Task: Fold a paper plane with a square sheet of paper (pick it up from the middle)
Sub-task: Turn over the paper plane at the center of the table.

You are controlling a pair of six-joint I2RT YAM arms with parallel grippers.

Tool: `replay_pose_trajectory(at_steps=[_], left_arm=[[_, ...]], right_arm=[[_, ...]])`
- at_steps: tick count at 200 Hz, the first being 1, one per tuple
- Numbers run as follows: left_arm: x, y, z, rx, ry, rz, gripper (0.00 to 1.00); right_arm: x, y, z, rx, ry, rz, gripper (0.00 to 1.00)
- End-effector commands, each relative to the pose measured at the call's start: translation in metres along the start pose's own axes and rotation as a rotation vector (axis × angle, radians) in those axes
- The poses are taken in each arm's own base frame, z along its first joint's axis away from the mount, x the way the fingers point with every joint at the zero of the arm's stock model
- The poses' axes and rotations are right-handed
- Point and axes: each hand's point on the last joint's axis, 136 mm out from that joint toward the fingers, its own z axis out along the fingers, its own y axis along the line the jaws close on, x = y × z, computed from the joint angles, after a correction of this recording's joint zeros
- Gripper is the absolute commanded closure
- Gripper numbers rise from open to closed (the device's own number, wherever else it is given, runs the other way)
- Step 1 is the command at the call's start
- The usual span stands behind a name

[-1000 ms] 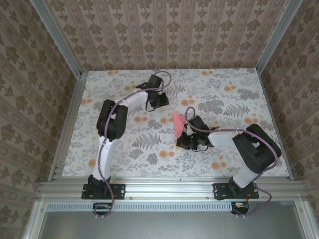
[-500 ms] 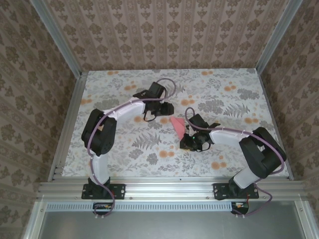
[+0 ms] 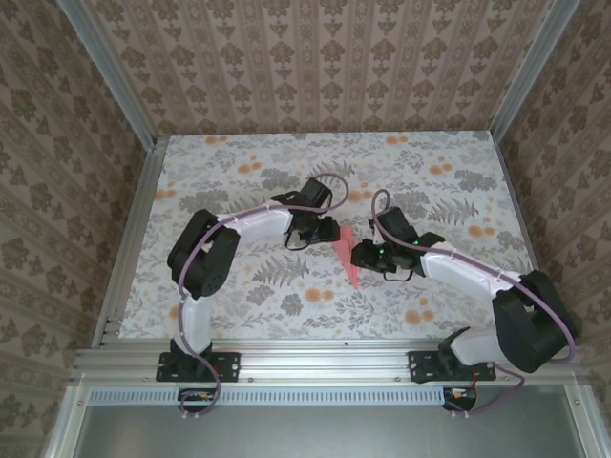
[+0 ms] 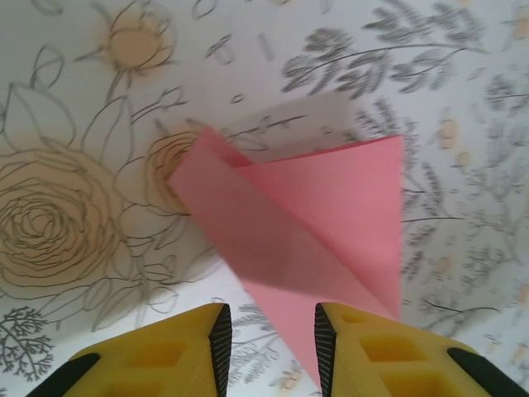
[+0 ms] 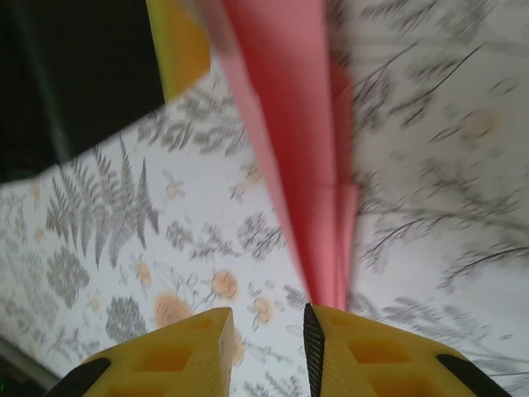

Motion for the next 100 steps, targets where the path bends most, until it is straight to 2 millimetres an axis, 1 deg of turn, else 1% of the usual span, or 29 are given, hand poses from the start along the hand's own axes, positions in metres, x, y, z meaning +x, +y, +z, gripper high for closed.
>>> replay_pose_trajectory(at_steps=[1,11,15,33,47,69,84,100], left_arm=[[0.004,0.014,0.009,-0.046,0.010,-0.032,0.66],[0.004,0.015,0.010,-0.052,0.010,-0.036,0.68],[0.004,0.017,0.010,-0.056,0.009,-0.036,0.69],[0.006,0.020,0.010,-0.075,0.011,-0.035,0.71],[0.007,0.025,0.011,-0.091,0.013,-0.039,0.73],[0.009,0.031,0.011,-0.102,0.016,-0.046,0.76],[0.009,0.032,0.010,-0.102,0.014,-0.050,0.77],[0.009,0.033,0.010,-0.102,0.015,-0.051,0.77]], right_arm=[[-0.022,-0.024,-0.006,0.116,-0.076,0.016,0.68],[-0.027,-0.022,-0.004,0.108,-0.077,0.010,0.69],[-0.025,-0.025,0.003,0.121,-0.055,0.009,0.69],[-0.030,-0.020,0.014,0.115,-0.021,-0.013,0.70],[-0.034,-0.015,0.023,0.108,0.002,-0.032,0.74],[-0.039,-0.014,0.036,0.124,0.036,-0.054,0.76],[-0.040,-0.013,0.043,0.122,0.058,-0.065,0.75],[-0.039,-0.012,0.050,0.114,0.085,-0.073,0.72]])
